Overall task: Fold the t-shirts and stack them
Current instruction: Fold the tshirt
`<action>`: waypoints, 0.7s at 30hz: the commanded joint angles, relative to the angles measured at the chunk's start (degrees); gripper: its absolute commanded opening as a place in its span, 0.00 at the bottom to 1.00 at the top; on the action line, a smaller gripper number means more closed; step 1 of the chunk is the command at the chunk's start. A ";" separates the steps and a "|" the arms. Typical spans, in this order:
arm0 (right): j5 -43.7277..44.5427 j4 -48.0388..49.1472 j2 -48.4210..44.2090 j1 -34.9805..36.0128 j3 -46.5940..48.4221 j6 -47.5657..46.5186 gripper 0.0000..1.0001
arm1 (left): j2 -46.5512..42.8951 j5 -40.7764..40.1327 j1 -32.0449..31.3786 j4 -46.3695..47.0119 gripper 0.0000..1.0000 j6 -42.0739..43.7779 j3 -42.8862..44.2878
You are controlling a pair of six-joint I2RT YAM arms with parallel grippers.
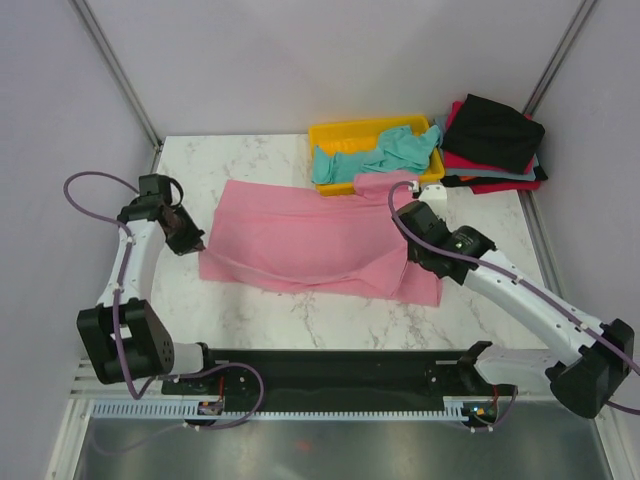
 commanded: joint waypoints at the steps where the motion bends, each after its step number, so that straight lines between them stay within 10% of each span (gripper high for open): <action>1: -4.40 5.39 2.22 -3.43 2.45 -6.72 0.00 | 3.43 -0.12 0.24 3.94 0.02 1.83 2.52; 21: -14.33 13.74 18.48 -16.70 6.93 -12.43 0.00 | 27.00 1.81 0.15 5.44 0.02 4.28 18.24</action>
